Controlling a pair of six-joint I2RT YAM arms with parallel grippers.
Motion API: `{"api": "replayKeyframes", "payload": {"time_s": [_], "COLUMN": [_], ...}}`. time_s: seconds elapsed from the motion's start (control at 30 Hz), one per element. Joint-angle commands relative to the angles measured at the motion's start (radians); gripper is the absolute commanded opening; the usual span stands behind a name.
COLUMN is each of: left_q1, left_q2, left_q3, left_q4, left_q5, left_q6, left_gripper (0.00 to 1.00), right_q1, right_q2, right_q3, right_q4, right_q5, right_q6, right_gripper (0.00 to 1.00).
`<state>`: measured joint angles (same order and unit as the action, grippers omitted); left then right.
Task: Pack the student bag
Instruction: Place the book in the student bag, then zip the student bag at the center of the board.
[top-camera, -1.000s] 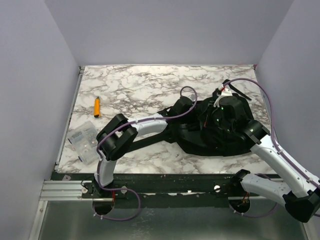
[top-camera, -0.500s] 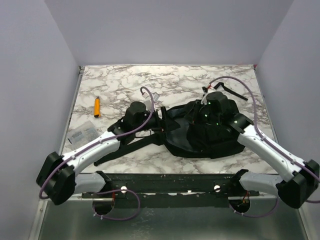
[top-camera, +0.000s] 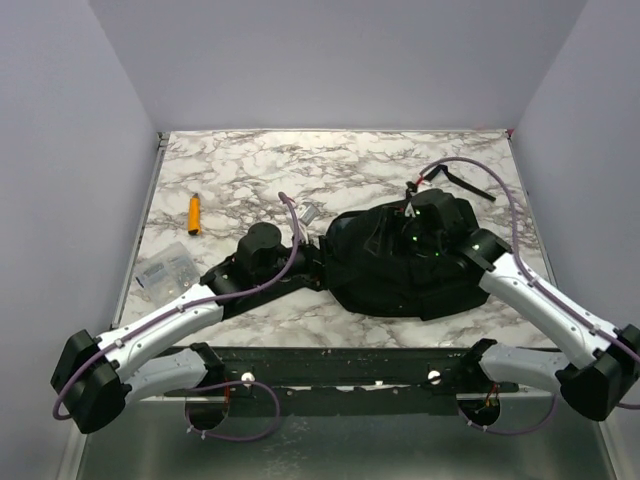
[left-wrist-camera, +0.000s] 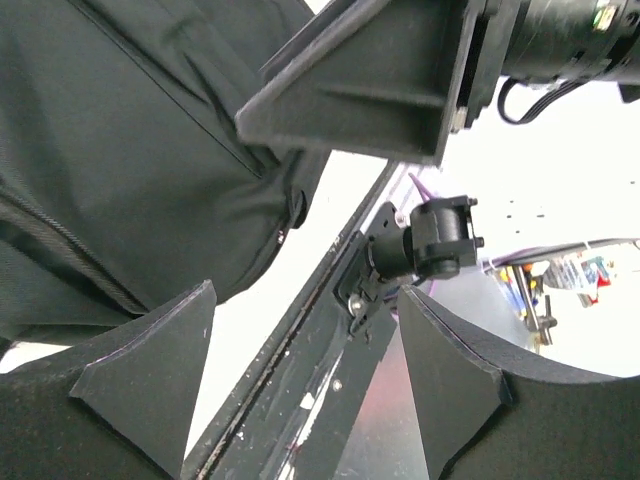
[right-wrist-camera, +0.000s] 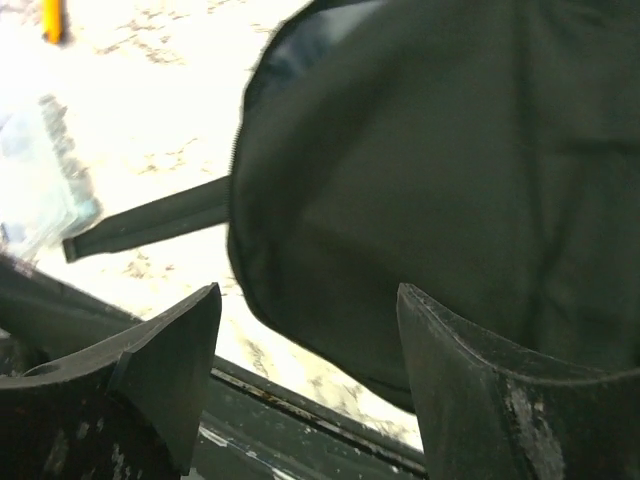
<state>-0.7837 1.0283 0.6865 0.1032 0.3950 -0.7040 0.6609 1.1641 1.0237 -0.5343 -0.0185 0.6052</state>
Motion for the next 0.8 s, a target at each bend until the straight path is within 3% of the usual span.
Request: {"api": "replayKeyframes", "payload": {"time_s": [0.0,0.1,0.27,0.77], "left_q1": [-0.076,-0.127,-0.193,-0.272], "left_q2": [0.008,0.053,0.140,0.231], "left_q3": [0.028,0.055,0.116,0.179], "left_q4": [0.001,0.001,0.001,-0.008], "left_q5": [-0.007,-0.017,-0.022,-0.041], "left_q6": [0.035,0.046,0.073,0.110], "left_gripper": [0.76,0.78,0.80,0.73], "right_q1": [-0.001,0.000,-0.001,0.000], "right_q2": [-0.104,-0.172,-0.255,-0.219], "right_q3": [-0.016,-0.097,-0.214,-0.348], "right_q4": [-0.296,-0.366,-0.357,-0.240], "right_q5": [0.254,0.217,0.199,0.263], "right_q6": [0.077,0.133,0.223,0.372], "right_gripper": [0.71,0.61,0.58,0.50]}}
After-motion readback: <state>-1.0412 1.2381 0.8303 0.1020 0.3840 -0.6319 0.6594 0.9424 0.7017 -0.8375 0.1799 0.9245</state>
